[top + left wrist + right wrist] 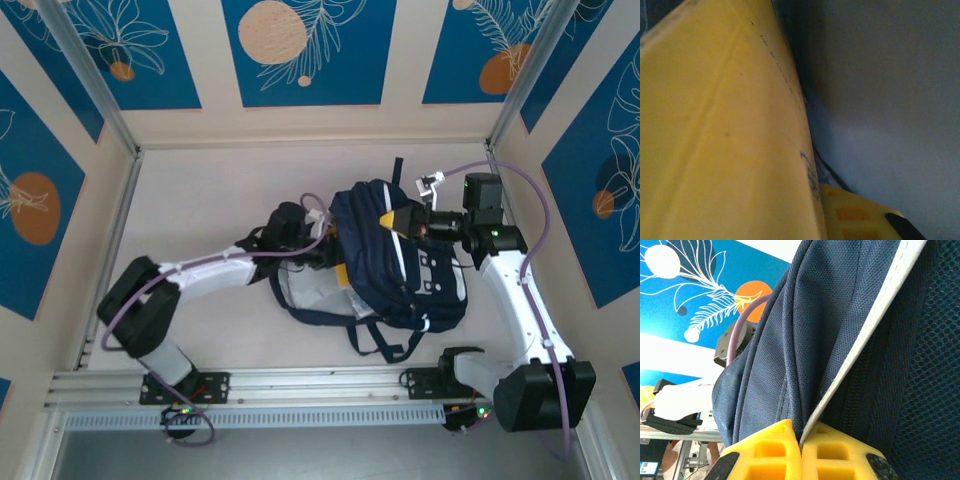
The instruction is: Pack books, pencil case, and school supplies into a backpack
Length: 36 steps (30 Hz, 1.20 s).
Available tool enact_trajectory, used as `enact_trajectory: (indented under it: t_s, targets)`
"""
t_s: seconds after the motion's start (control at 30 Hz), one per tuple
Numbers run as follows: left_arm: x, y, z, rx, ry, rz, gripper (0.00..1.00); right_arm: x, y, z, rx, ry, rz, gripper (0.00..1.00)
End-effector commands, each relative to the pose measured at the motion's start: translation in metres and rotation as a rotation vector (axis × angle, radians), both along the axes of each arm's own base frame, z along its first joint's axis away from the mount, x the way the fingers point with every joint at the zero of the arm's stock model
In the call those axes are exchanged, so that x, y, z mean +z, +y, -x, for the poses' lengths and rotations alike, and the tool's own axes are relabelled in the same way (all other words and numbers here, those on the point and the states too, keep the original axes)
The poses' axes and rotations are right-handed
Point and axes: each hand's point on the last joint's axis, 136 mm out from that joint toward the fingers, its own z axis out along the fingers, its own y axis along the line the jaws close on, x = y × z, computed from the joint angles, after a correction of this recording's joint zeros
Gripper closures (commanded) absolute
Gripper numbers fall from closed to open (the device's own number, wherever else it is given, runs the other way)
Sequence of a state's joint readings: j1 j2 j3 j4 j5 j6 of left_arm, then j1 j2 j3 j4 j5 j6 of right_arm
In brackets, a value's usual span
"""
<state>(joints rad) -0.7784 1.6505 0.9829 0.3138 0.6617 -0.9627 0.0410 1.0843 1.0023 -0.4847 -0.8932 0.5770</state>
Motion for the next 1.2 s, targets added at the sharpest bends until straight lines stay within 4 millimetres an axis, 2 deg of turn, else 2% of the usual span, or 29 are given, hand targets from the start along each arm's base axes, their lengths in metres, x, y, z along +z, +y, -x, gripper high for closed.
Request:
enact_trajectory:
  t_s: [0.0,0.07,0.2,0.3,0.4,0.5,0.63,0.83,1.0,1.17]
  targets:
    - [0.02,-0.031,-0.008,-0.046,-0.051,0.093,1.0,0.025,0.008,0.015,0.065,-0.109,-0.035,1.0]
    - [0.01,-0.043,-0.011,-0.051,-0.022,0.095,0.97,0.023,0.009,0.015,0.063,-0.104,-0.028,1.0]
    - [-0.013,-0.067,-0.009,-0.073,0.034,0.057,0.86,0.02,0.008,0.015,0.043,-0.107,-0.012,1.0]
    - [-0.026,-0.077,-0.006,-0.081,0.067,0.036,0.65,0.015,0.006,0.014,0.022,-0.098,-0.003,1.0]
    - [-0.026,-0.073,-0.006,-0.07,0.065,0.022,0.45,0.009,0.003,0.011,-0.013,-0.091,0.024,1.0]
    - [-0.02,-0.06,-0.007,-0.053,0.017,-0.032,0.33,0.002,-0.004,0.006,-0.079,-0.091,0.081,1.0]
    - [-0.013,-0.036,-0.008,-0.013,-0.028,-0.09,0.27,0.0,-0.01,0.003,-0.125,-0.085,0.105,1.0]
    - [-0.019,-0.003,-0.004,0.039,-0.034,-0.15,0.25,-0.009,-0.024,-0.005,-0.216,-0.031,0.138,1.0]
    - [-0.026,0.023,0.001,0.08,-0.037,-0.198,0.25,-0.012,-0.027,-0.004,-0.225,-0.014,0.142,1.0]
    - [-0.013,0.065,-0.002,0.17,-0.1,-0.269,0.25,-0.027,-0.029,-0.001,-0.228,-0.015,0.223,1.0]
